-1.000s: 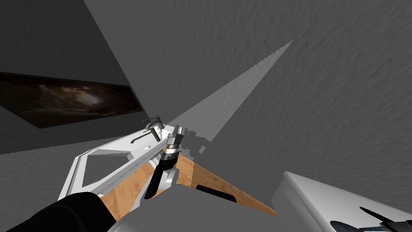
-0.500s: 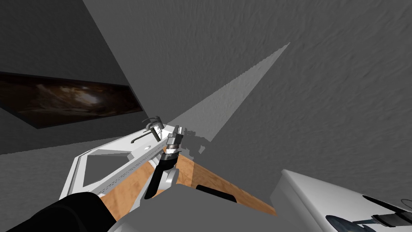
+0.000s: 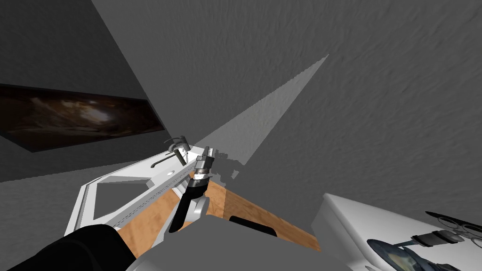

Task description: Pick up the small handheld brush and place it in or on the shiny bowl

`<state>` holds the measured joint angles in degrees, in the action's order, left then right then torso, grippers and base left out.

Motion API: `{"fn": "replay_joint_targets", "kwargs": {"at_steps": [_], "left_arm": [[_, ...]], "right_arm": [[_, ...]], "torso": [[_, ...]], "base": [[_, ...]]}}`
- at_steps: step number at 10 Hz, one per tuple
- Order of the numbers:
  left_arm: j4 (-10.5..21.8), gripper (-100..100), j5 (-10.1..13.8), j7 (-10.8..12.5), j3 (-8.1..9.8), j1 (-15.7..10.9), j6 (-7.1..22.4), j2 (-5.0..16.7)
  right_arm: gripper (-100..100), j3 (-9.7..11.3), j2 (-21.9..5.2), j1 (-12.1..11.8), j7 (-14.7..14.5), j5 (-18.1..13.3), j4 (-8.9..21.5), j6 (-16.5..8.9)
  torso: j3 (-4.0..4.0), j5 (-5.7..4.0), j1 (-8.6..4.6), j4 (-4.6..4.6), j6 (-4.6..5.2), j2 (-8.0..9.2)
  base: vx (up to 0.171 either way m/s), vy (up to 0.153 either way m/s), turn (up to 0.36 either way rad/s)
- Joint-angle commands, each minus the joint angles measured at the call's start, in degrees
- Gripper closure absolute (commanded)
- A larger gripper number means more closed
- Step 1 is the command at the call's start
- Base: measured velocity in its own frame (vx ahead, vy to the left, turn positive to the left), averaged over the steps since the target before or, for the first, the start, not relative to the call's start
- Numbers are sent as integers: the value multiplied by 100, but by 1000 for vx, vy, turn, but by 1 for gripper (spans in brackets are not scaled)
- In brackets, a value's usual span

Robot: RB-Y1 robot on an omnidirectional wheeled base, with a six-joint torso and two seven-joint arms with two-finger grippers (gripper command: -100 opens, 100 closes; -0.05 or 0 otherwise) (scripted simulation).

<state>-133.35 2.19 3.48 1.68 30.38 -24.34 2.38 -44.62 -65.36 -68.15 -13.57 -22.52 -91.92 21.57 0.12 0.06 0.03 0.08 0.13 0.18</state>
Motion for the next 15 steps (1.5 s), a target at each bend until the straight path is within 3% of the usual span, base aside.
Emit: {"fn": "replay_joint_targets", "kwargs": {"at_steps": [1,2,6,7,11,12,15], "left_arm": [[0,0,0,0,0,0,0,0],[0,0,0,0,0,0,0,0],[0,0,0,0,0,0,0,0],[0,0,0,0,1,0,0,0],[0,0,0,0,1,0,0,1],[0,0,0,0,1,0,0,1],[0,0,0,0,0,0,0,0]], "right_arm": [[100,-286,-118,-118,69,29,-5,87],[100,-319,-118,-118,69,29,-5,87],[100,-1081,-534,-636,354,121,-136,225],[100,-1138,-534,-636,354,121,-136,225],[100,-1836,-996,-1243,679,221,-218,363],[100,-1871,-996,-1243,679,221,-218,363],[100,-2300,-1331,-1700,926,295,-229,451]], "torso": [[0,0,0,0,0,0],[1,-1,-8,0,4,2],[1,-3,-16,-2,1,2],[-1,-8,-25,-3,-2,1],[-6,-10,-27,-6,-8,-5],[-6,-15,-36,-7,-6,-6],[-8,-14,-21,-8,-7,-9]], "base": [[-28,-42,-80],[-21,-33,-33],[-25,-64,-99],[-17,-53,-22],[-17,-84,-107],[-12,-64,-42],[-6,-77,-127]]}}
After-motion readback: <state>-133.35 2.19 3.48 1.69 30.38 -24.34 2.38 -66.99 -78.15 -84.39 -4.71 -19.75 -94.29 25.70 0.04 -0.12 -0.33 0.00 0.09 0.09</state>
